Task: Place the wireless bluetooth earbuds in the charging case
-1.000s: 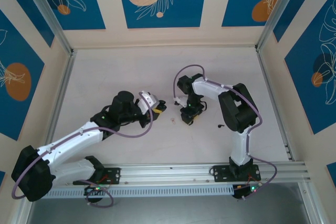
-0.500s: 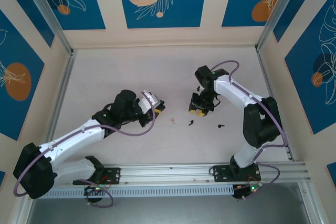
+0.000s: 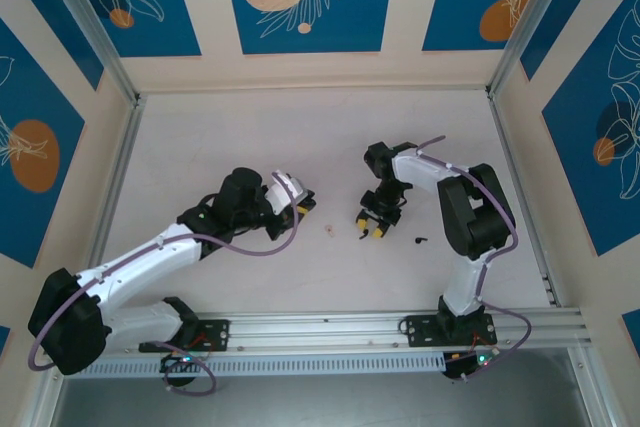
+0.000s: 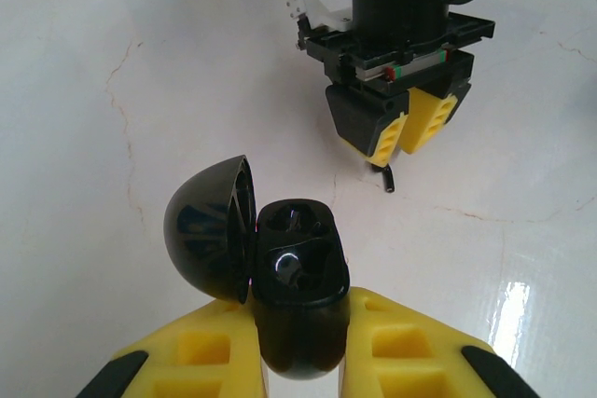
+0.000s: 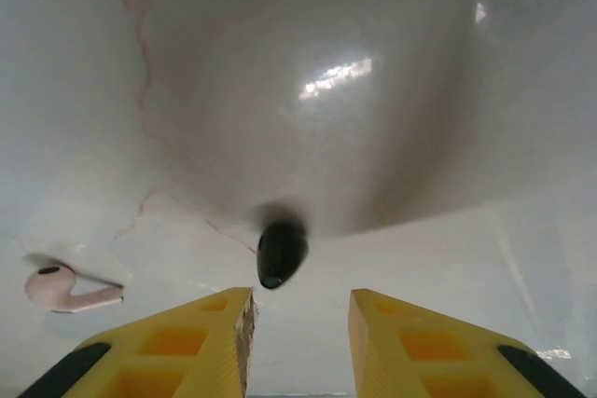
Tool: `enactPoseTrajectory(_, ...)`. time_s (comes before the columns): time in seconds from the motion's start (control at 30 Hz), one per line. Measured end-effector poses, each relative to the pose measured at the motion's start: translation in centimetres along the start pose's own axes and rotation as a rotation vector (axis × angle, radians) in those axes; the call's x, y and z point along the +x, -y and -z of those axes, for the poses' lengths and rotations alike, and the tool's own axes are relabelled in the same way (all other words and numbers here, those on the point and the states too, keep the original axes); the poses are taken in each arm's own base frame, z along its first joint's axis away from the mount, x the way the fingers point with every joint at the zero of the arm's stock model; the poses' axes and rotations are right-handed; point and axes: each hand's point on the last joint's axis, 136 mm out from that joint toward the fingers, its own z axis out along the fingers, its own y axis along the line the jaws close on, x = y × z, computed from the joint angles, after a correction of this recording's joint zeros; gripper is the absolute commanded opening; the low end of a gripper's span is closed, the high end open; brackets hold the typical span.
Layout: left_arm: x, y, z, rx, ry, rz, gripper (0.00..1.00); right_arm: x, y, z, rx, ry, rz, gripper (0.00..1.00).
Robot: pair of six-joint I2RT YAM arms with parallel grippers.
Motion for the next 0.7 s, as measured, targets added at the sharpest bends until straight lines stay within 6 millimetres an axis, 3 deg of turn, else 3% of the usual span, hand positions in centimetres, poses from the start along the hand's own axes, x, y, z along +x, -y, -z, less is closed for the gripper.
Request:
enactPoseTrajectory(0.2,0.3,0.1,0.0,0.003,-0.013,0.004,0.18,-0.4,-0.5,-0.5,-0.02,0.002,0.002,0.32)
enactPoseTrajectory(0.37,0.5,0.1,0.0,0.004,-0.019,0.005,0.18,-0.6,-0.4,-1.5,-0.006,-0.018,-0.006,0.26)
enactPoseTrajectory(0.7,0.9,0.1,-0.1,0.008,-0.037,0.011,0.18,-0.6,-0.1,-1.4,0.01,-0.013,0.0,0.16)
